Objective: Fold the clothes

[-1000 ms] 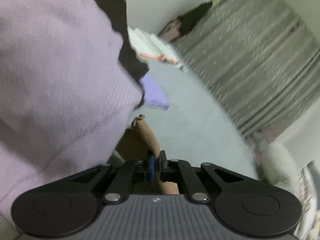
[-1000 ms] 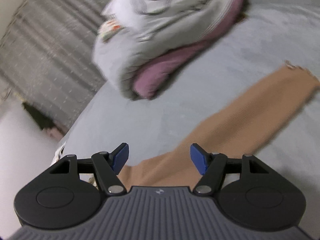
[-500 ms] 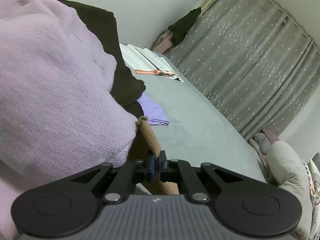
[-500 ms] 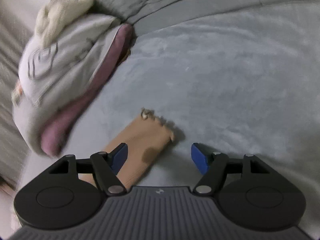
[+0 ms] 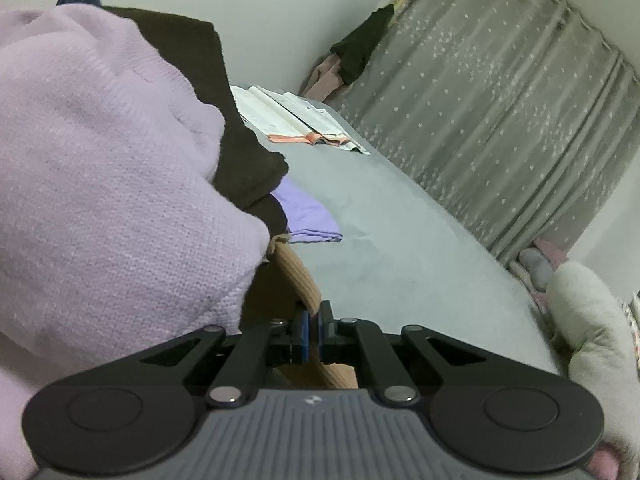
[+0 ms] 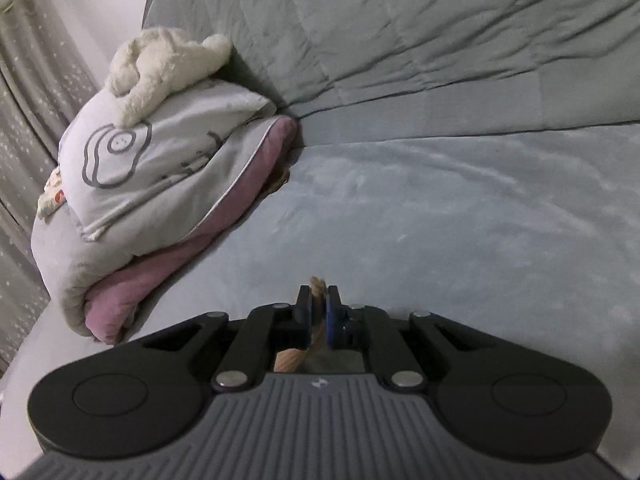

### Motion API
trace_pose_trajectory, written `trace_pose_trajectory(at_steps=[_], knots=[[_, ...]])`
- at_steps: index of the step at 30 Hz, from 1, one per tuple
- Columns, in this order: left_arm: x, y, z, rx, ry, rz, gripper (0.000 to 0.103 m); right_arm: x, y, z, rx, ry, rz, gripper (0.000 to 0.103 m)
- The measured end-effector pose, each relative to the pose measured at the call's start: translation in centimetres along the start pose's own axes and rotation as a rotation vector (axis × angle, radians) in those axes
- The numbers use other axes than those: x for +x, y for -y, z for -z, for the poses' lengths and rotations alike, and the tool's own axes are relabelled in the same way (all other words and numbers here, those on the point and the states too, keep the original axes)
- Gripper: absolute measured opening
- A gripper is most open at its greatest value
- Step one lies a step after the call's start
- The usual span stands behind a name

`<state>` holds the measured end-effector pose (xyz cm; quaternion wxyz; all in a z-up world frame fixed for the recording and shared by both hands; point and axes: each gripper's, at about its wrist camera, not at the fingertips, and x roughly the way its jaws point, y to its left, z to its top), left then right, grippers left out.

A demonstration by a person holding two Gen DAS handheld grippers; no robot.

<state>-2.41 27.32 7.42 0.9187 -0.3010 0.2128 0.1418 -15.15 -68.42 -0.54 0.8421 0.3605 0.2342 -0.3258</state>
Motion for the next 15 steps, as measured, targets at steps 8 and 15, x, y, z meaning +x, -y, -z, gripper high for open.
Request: trace_pose_trajectory(at_steps=[8,15], knots=[[-0.2,0.3,-0.6,0.019,-0.026,-0.016,0.004,1.2,4.4,-1.4,0.092,-0.083,0.007,0.018],[-2.9,-1.4,-2.3,-0.13,0.021,-0.011,0.019,0.6,0.2,-1.0,-0.057,-0.102,-0.086,0.044]])
